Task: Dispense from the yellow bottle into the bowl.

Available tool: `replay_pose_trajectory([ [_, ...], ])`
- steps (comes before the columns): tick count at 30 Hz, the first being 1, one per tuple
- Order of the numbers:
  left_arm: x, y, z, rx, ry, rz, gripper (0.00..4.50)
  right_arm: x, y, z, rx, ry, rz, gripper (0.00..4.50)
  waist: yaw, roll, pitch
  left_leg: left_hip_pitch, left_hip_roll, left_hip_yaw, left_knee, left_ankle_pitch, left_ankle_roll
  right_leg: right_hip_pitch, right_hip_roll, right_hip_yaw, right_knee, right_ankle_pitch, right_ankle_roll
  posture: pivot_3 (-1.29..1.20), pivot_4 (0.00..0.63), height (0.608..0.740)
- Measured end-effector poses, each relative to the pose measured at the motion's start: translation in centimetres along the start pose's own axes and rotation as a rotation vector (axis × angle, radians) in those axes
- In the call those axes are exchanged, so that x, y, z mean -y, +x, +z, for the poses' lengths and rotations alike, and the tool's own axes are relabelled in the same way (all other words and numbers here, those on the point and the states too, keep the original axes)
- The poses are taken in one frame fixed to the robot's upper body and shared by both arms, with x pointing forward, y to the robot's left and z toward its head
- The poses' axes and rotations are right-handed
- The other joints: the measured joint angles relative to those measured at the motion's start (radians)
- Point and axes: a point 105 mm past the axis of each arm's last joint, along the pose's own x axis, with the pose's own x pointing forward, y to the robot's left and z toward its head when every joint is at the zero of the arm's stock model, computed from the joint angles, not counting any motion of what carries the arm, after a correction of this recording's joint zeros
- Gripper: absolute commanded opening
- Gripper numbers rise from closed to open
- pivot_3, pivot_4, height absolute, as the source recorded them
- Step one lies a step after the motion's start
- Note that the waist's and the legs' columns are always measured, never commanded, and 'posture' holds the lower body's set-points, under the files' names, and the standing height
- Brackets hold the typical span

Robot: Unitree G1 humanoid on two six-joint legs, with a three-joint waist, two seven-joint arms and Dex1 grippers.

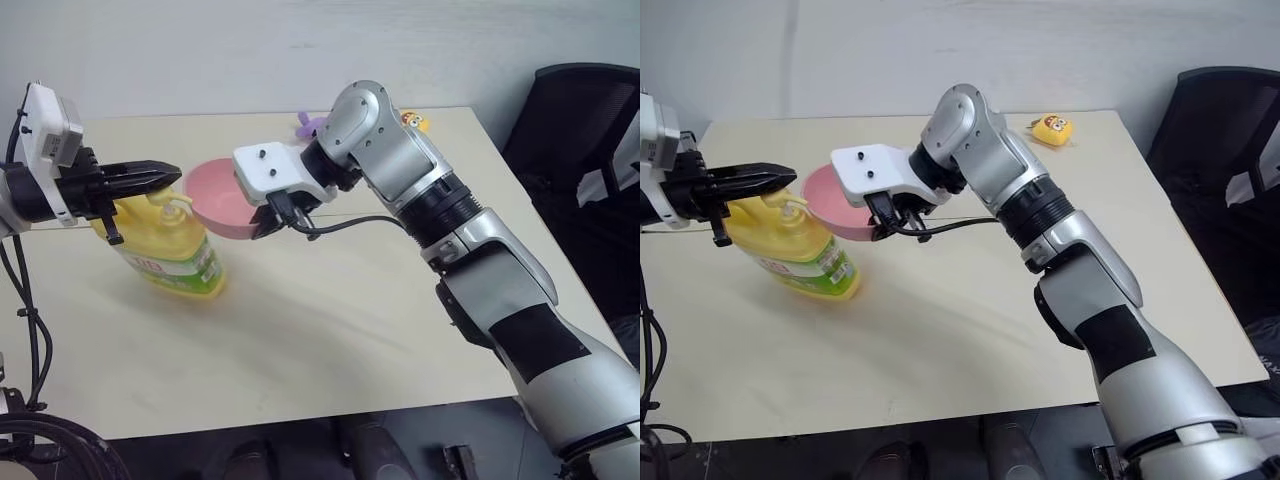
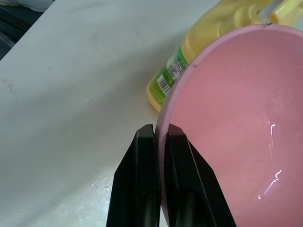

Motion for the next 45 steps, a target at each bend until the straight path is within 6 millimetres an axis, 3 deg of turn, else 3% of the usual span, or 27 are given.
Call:
replay_pose_trajectory([
  [13, -0.3, -0.2, 1.0, 0.034, -0.010, 0.018, 0.04, -0.7, -0.1, 0.6, -0.009, -0.083, 0.019, 0.00, -0.002, 0.000, 0.000, -0.002, 0.001, -0.004, 0.000, 0.001, 0.000, 0.000, -0.003, -0.004, 0.000, 0.000, 0.000, 0.00, 0.150, 0.740],
  [26, 0.2, -1.5, 0.7, -0.016, 0.012, 0.024, 0.04, -0.9, -0.4, 0.7, -0.017, -0.111, 0.022, 0.00, -0.003, 0.000, 0.000, -0.003, -0.001, -0.008, 0.000, 0.002, 0.000, 0.001, -0.006, -0.008, 0.000, 0.000, 0.000, 0.00, 0.150, 0.740],
  [29, 0.3, -1.6, -0.2, -0.050, 0.026, 0.036, 0.04, -1.0, -0.4, 0.7, -0.017, -0.114, 0.022, 0.00, -0.003, 0.000, 0.000, -0.003, -0.001, -0.008, 0.000, 0.002, 0.000, 0.001, -0.006, -0.008, 0.000, 0.000, 0.000, 0.00, 0.150, 0.740],
  [45, 0.7, -0.6, -0.6, -0.097, 0.173, 0.010, 0.04, -1.0, -0.2, 0.0, -0.032, -0.109, 0.033, 0.00, 0.000, 0.000, 0.000, -0.003, -0.004, -0.014, 0.000, 0.003, 0.003, 0.004, -0.010, -0.013, 0.000, 0.000, 0.000, 0.00, 0.150, 0.740],
])
